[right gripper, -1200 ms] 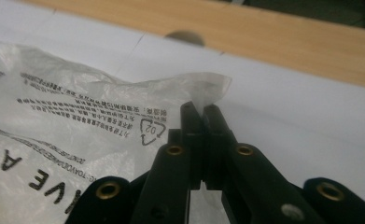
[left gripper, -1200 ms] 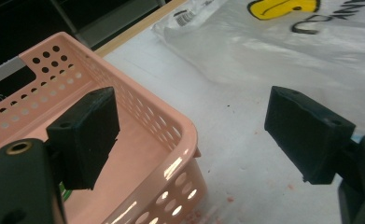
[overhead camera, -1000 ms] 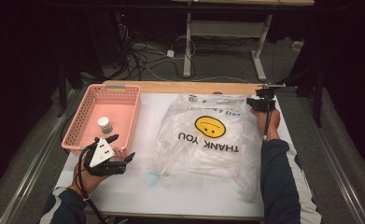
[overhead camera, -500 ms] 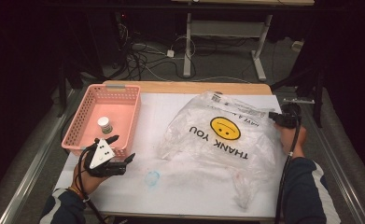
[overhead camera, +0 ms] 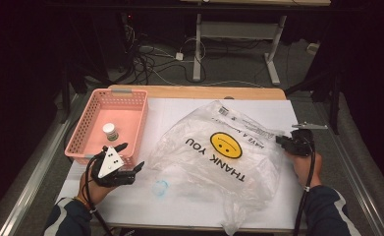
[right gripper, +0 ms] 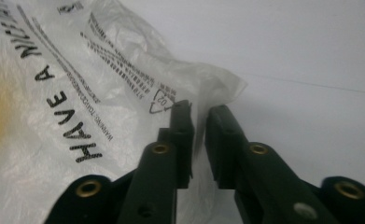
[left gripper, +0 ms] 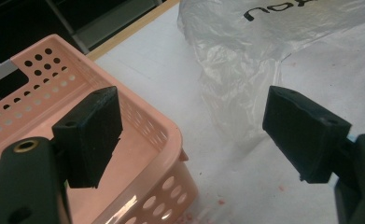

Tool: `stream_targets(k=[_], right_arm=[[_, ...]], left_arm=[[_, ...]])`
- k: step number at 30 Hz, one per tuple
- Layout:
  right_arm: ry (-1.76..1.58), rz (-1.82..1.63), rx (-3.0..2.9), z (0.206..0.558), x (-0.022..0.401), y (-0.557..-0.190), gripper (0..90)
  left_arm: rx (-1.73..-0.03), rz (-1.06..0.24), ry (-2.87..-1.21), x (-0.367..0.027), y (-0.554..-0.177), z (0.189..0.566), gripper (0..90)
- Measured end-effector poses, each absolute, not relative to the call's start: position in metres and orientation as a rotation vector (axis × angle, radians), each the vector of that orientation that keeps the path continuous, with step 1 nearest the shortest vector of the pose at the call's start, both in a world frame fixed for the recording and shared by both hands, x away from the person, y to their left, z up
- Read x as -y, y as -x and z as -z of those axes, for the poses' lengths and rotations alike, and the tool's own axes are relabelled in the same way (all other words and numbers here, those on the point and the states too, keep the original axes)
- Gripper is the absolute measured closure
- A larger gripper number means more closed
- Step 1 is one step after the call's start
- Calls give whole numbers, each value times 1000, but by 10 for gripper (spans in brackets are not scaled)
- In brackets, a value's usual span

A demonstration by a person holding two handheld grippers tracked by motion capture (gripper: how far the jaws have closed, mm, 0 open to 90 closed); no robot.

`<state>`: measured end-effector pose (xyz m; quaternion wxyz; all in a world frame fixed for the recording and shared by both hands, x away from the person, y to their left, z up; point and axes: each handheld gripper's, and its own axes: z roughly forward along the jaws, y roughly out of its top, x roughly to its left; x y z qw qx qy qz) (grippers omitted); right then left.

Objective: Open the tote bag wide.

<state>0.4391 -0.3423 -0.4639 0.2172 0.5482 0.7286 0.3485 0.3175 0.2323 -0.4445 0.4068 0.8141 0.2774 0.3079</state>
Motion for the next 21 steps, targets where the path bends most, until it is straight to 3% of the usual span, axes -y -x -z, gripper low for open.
stream_targets(k=[5,12,13,21], right_arm=[[-1437,-987,-1977,451,335,-432,548],[-1246,-1066,-1983,421,312,-411,465],[-1183,-1086,-1981,410,301,-402,409],[-940,-1137,-2082,389,254,-368,365]], left_arm=[[-697,-785,-2058,-232,-316,445,194],[-700,-789,-2071,-233,-315,446,194],[-700,-789,-2074,-233,-315,446,194],[-697,-793,-2083,-232,-314,447,194]])
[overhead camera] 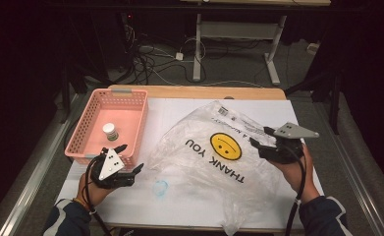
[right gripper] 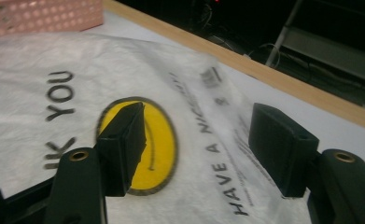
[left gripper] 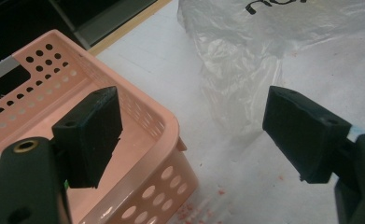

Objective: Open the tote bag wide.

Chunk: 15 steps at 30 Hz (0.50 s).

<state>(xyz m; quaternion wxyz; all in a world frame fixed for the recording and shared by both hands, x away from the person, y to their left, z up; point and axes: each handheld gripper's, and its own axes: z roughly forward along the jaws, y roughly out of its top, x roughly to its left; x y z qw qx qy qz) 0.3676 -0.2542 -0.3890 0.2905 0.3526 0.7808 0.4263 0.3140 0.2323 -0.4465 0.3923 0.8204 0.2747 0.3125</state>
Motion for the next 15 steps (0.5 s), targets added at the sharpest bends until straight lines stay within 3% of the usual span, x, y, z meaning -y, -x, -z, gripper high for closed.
stream_targets(k=[15], right_arm=[[-459,-1118,-2586,413,148,-321,322]], left_arm=[[-690,-787,-2095,-231,-314,447,193]])
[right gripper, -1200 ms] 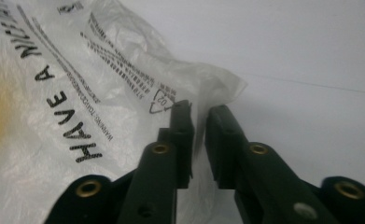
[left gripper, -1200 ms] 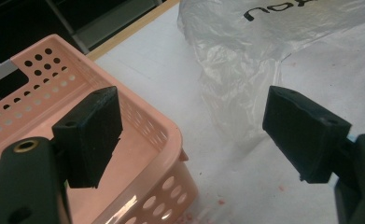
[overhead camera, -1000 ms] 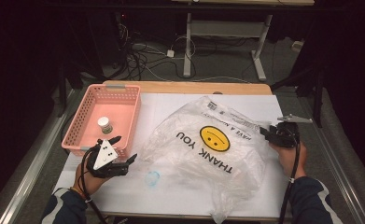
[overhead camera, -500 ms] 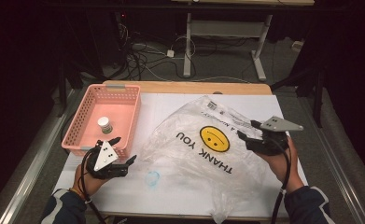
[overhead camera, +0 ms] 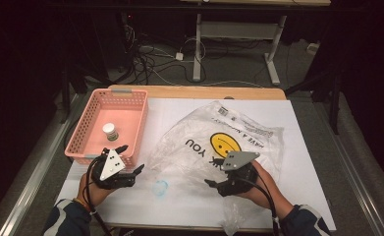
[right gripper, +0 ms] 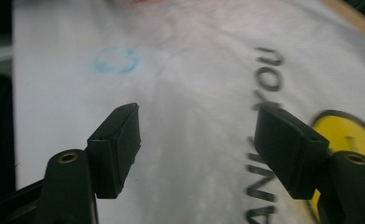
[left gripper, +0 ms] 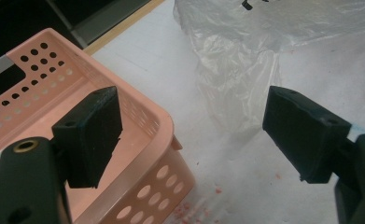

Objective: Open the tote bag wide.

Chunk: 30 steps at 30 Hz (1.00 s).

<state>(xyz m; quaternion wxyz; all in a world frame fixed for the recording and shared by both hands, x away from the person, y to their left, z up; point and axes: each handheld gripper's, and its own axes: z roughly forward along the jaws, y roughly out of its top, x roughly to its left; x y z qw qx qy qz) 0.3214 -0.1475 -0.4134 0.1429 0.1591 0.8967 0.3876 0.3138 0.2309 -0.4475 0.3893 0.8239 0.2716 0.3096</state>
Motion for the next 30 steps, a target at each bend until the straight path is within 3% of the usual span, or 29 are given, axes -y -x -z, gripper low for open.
stream_targets(k=[8,10,12,13,15,17,20,30], right_arm=[[-341,-885,-2677,432,129,-320,341],[-336,-850,-2668,438,126,-324,431],[-342,-813,-2673,440,124,-325,459],[-347,-787,-2667,444,122,-327,597],[-348,-769,-2670,445,121,-328,643],[-363,-767,-2658,447,120,-330,768],[-387,-780,-2638,444,121,-334,866],[-571,-954,-2438,417,131,-359,900]], left_arm=[[-686,-786,-2102,-230,-314,448,193],[-684,-784,-2109,-230,-314,449,193],[-684,-784,-2112,-229,-315,449,193],[-683,-783,-2113,-229,-315,449,194],[-681,-782,-2116,-229,-315,450,194],[-681,-782,-2119,-229,-315,450,194],[-683,-783,-2117,-229,-315,450,194],[-706,-808,-2071,-234,-317,439,194]])
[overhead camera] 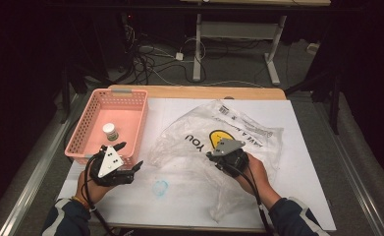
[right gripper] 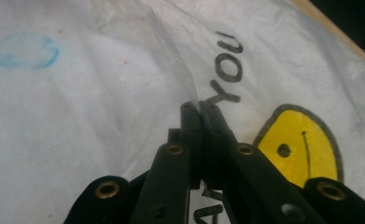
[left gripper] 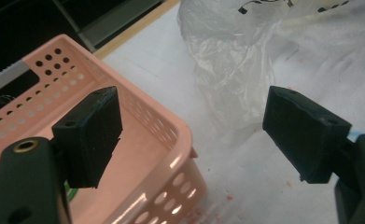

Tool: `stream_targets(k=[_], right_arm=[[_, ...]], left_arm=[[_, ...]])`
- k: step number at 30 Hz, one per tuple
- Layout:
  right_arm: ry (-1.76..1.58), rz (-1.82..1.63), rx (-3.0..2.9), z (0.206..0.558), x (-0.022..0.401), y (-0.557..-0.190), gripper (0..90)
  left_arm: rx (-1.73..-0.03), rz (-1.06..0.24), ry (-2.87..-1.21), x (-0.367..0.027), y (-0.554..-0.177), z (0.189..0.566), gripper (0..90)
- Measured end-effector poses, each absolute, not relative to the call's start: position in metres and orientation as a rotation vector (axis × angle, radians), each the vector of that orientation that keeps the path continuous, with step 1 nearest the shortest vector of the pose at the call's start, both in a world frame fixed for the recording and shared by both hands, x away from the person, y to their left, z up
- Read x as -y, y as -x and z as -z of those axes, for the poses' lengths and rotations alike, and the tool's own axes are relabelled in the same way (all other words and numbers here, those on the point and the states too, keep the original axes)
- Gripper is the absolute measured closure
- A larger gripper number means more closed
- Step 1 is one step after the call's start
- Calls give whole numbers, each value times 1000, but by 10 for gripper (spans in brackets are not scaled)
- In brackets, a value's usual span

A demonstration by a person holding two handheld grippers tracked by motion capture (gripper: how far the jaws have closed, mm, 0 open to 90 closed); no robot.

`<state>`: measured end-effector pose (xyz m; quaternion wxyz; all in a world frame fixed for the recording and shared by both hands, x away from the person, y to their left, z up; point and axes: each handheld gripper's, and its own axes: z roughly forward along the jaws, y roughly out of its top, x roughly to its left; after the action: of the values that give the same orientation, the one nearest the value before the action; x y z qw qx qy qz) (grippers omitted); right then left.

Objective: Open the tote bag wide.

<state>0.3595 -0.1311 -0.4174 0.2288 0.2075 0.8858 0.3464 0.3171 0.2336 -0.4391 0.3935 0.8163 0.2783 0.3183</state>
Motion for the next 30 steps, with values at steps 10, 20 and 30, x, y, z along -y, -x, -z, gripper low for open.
stream_targets(k=[10,20,30], right_arm=[[-593,-1087,-2218,374,148,-357,900],[-566,-1155,-2111,344,150,-352,900],[-574,-1186,-2105,343,152,-352,900]], left_arm=[[-795,-872,-2002,-251,-325,412,194],[-919,-856,-2126,-263,-369,386,193],[-1144,-709,-2306,-286,-434,410,192]])
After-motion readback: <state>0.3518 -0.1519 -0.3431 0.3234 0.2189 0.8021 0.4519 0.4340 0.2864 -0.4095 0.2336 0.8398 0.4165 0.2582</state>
